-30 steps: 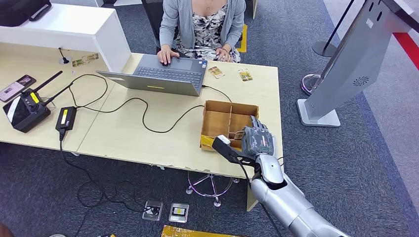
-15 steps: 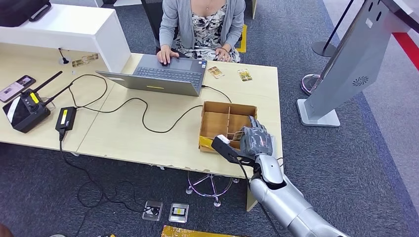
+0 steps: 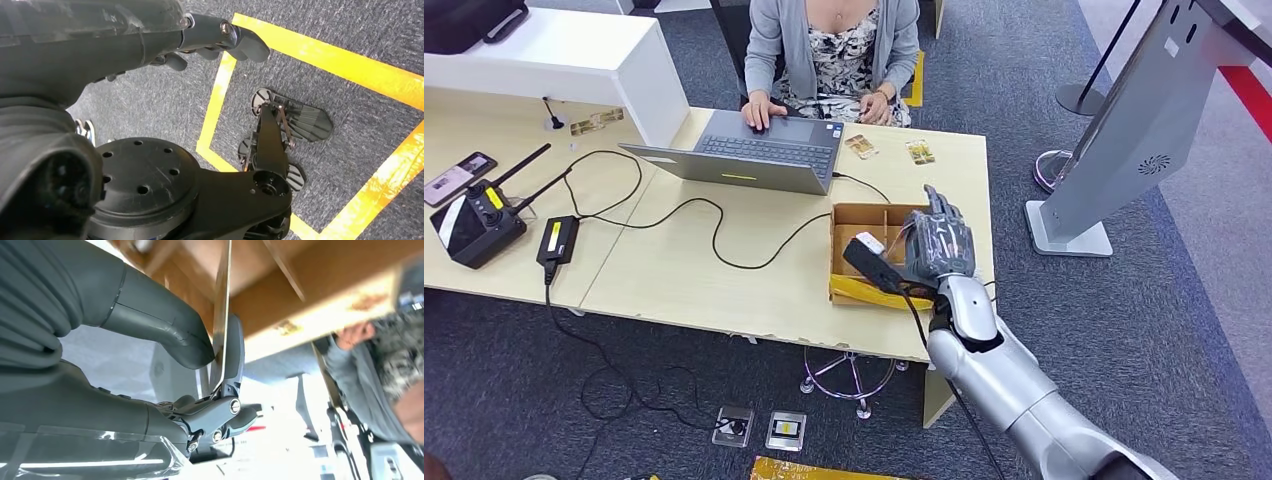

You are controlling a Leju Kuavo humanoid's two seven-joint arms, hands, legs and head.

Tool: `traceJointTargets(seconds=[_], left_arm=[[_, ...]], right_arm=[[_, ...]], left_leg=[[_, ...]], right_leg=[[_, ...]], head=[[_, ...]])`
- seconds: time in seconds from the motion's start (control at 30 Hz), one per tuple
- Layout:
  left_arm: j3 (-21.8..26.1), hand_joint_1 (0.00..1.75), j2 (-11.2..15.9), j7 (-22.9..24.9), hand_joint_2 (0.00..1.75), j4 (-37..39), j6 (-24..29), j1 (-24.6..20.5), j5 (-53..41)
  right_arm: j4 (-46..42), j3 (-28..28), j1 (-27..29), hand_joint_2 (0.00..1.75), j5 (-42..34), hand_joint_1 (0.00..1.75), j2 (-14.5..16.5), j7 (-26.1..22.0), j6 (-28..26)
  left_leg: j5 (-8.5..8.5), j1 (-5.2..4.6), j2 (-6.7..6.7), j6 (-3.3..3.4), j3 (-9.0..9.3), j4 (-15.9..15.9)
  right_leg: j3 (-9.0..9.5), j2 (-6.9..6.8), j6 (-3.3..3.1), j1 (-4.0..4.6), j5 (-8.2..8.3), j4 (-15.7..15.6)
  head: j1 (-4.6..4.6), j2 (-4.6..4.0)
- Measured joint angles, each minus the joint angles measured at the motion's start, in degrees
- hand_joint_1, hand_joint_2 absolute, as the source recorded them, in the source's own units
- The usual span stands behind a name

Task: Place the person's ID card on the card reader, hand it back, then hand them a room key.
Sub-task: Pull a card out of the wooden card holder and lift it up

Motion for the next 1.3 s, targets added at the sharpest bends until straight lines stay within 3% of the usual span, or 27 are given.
traceJointTargets(seconds=[0.5,1.13,1.17,1.27,1.3], left_arm=[[-0.8,0.00,0.0,-0.2,0.00,0.0,-0.2,-0.1,-0.3],[-1.9,0.00,0.0,-0.9,0.00,0.0,0.1,-0.2,0.0],[-1.9,0.00,0.0,-0.9,0.00,0.0,0.2,-0.2,0.0],[-2.0,0.00,0.0,-0.6,0.00,0.0,0.2,-0.2,0.0],[-2.0,0.00,0.0,-0.5,0.00,0.0,0.2,-0.2,0.0]], right_arm=[[-0.5,0.3,-8.7,1.75,-1.0,1.75,1.7,-1.3,0.7],[15.6,1.9,-19.4,1.75,-3.3,1.75,7.9,-4.0,0.3],[16.1,2.0,-19.5,1.75,-3.4,1.40,8.0,-4.0,0.3],[17.3,2.3,-19.6,0.44,-3.9,0.10,8.4,-4.1,-0.1],[17.8,2.4,-19.6,0.00,-4.1,0.00,8.5,-4.3,-0.4]], left_leg=[[0.00,0.00,-0.01,0.00,-0.02,0.0],[0.01,0.00,-0.02,0.00,-0.03,0.0],[0.01,0.00,-0.02,0.00,-0.03,0.0],[0.01,0.00,-0.02,0.00,-0.03,0.0],[0.01,0.00,-0.02,0.00,-0.03,0.0]], right_leg=[[-0.01,0.00,0.00,0.00,0.01,0.0],[-0.01,-0.02,0.00,0.00,0.01,0.0],[-0.01,-0.03,0.00,0.00,0.01,0.0],[-0.01,-0.03,0.00,0.00,0.01,0.0],[-0.01,-0.02,0.00,0.00,0.01,0.0]], head=[[0.01,0.00],[0.01,0.00],[0.01,0.00],[0.02,0.00],[0.01,0.00]])
